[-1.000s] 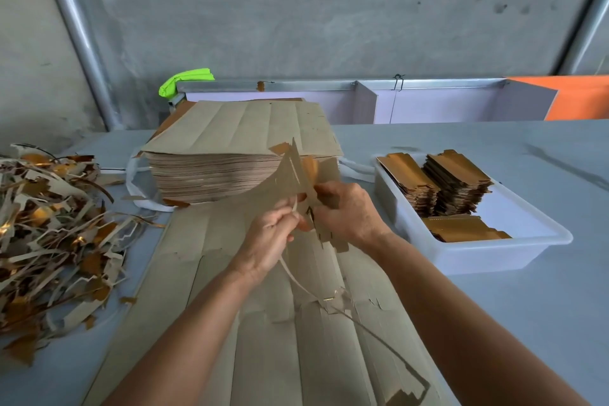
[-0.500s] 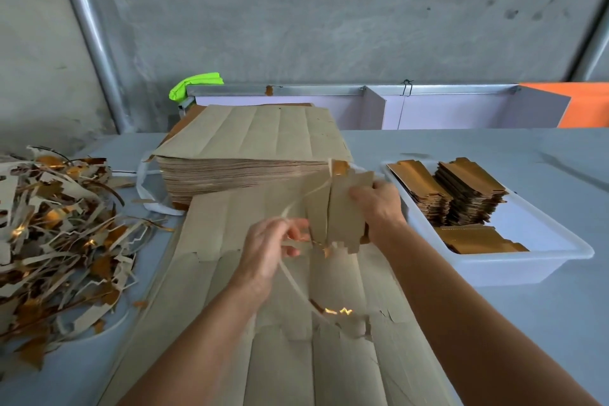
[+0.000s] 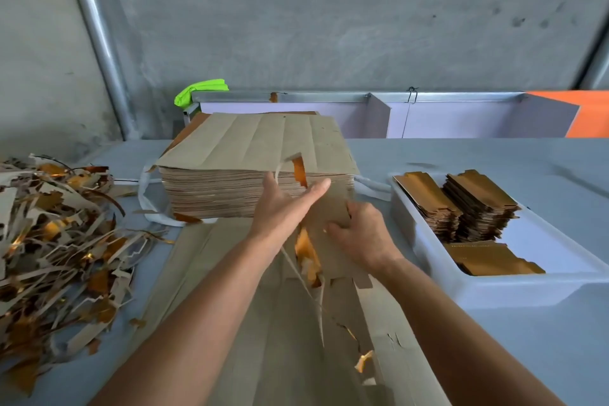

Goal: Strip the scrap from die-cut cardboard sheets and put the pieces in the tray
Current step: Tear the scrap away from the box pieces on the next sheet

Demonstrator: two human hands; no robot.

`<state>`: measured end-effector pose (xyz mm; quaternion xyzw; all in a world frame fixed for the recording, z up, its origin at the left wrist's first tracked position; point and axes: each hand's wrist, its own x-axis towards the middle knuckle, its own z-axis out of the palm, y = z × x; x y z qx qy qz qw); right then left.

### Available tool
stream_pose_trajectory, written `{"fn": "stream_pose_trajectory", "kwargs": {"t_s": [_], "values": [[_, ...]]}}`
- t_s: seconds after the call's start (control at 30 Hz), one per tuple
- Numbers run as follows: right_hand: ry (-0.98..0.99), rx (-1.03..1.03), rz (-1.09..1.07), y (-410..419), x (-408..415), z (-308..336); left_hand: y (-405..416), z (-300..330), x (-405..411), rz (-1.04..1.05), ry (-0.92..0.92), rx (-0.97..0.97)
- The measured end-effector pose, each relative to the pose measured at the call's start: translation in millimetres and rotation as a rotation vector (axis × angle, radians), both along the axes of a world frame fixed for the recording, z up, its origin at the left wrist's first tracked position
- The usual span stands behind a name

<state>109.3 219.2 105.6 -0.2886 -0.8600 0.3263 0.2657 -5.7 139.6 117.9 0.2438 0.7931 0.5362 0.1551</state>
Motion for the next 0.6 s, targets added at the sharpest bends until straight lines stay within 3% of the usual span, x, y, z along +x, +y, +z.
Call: {"fn": "stream_pose_trajectory", "kwargs": {"t_s": [0.13,0.2,0.27,0.33,0.4,0.5,0.6], "values": [[-0.026,0.042,0.071,-3,0,-4,10,-2,-20,0.066,0.326,-0.088],[-0.014,0.023,0.059,0,1,-5,13,-7,-32,0.03,0.299,0.03],[0.026,-0.063,0.015,6,4,-7,9,-16,-41,0.062,0.271,0.029],[0.159,-0.237,-0.066,13,10,-7,4,-22,-51,0.173,0.261,0.017],[0.276,-0.257,-0.174,21,17,-7,-1,-25,-55,0.231,0.214,0.058],[0.226,0.073,-0.277,32,25,-2,-1,-22,-52,0.202,-0.028,0.187],[-0.047,0.474,-0.207,25,11,1,1,-19,-42,0.081,-0.189,0.235]]}}
